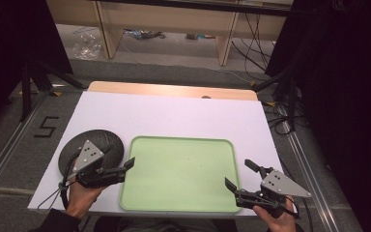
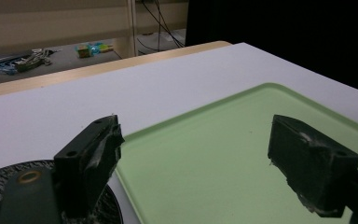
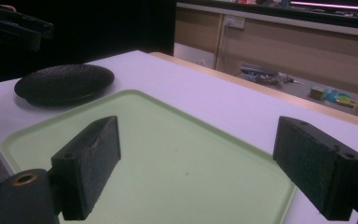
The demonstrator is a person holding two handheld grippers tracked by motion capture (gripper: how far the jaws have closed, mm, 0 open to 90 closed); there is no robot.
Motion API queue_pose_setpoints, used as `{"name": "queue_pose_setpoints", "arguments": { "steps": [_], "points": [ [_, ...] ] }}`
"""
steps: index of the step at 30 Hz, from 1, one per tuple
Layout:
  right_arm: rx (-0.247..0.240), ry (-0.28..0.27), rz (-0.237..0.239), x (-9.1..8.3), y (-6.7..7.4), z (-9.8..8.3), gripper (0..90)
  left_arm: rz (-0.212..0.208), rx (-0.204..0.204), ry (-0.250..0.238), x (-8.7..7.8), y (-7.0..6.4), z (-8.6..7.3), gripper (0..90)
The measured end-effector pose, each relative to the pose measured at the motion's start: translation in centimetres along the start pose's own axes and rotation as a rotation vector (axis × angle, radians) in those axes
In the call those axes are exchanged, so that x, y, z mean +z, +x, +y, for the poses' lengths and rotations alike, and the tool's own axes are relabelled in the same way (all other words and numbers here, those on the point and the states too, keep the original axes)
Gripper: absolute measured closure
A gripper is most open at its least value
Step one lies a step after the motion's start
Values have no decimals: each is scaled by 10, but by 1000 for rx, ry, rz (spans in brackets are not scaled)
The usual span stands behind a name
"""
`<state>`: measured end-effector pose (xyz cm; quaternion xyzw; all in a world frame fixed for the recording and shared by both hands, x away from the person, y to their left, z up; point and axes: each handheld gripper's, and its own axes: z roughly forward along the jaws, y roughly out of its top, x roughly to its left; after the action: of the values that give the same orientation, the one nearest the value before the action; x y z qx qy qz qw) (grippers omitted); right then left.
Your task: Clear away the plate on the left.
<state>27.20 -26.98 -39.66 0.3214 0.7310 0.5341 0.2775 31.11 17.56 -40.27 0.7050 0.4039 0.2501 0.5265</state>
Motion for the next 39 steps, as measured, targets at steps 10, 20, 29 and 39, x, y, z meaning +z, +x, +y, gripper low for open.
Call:
{"name": "queue_pose_setpoints", "arguments": {
  "steps": [10,20,29,39],
  "points": [
    [19,14,14,0,2,0,157,3,0,6,0,1,0,166],
    [4,3,7,0,1,0,157,11,-14,8,0,4,1,166],
    [-2,-2,7,0,1,0,157,48,-43,13,-1,20,1,171],
    [5,-4,7,0,1,0,158,126,-74,22,-2,47,0,172]
  ]
}}
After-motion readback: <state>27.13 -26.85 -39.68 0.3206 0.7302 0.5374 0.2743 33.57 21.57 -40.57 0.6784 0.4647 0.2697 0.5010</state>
